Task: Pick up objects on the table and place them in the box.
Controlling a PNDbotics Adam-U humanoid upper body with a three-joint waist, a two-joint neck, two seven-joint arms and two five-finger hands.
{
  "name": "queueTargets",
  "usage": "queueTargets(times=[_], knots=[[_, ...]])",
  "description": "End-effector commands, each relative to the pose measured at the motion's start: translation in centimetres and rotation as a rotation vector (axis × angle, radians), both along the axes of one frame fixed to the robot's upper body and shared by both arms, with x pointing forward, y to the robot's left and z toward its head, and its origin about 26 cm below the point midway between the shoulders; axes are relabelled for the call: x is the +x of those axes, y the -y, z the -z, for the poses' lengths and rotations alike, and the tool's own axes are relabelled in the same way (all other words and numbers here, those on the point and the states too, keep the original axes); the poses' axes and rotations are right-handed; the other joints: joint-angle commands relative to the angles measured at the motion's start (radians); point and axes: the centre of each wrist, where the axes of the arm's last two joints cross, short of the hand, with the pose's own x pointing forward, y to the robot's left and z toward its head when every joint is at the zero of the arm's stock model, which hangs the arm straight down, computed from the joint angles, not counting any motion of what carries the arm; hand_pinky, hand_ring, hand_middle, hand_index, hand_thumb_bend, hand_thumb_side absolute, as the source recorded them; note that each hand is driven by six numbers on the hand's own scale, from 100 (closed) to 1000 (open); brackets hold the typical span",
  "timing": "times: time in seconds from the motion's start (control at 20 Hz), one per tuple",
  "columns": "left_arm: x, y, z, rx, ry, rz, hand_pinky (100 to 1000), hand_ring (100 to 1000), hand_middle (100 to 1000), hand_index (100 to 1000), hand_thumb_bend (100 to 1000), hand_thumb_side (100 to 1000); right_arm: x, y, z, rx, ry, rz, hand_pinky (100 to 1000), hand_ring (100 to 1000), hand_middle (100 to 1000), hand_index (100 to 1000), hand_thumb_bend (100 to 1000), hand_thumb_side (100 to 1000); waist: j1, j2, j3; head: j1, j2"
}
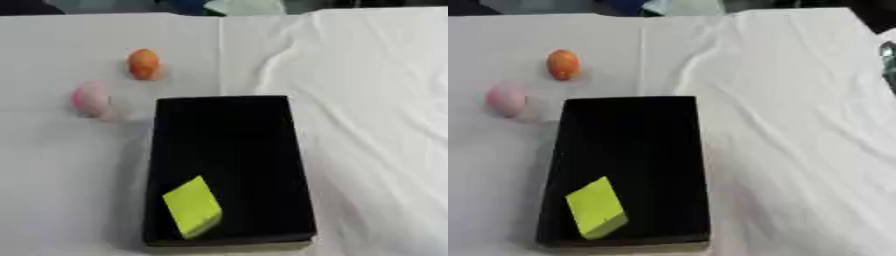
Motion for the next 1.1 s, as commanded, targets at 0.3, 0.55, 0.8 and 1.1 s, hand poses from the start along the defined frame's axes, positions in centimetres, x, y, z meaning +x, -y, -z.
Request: queueTargets(times=[0.3, 0.55, 0.8, 1.1], knots=[[1.0, 0.5, -2.5, 0.323, -0.176, -0.025, 762, 825, 816, 888, 155, 863, -0.7, 1.6, -0.7, 0.057, 0.056, 0.068, 872, 675, 625, 825, 100, 1000, -0.002, -0.020, -0.008, 0.008, -0.003], [3.0, 0.9, -2.6, 0.422, -0.276, 0.001, 776, 841, 833, 895, 399, 797, -0.7, 1.7, -0.4, 0.073, 0.049, 0.079, 873, 673, 625, 825, 100, 1000, 0.000, -0.025, -0.011, 0.008, -0.002], [4.8, 0.8, -2.7, 0.511, -0.327, -0.016, 795, 859, 840, 897, 558, 744, -0.7, 1.8, -0.3, 0.084, 0.046, 0.087, 873, 670, 623, 824, 100, 1000, 0.002, -0.029, -0.012, 0.006, 0.001], [6.8, 0.6, -2.3, 0.635, -0.396, -0.059, 816, 886, 864, 902, 540, 636, -0.6, 1.8, -0.1, 0.092, 0.039, 0.090, 873, 667, 622, 824, 100, 1000, 0.004, -0.035, -0.011, 0.006, 0.007]])
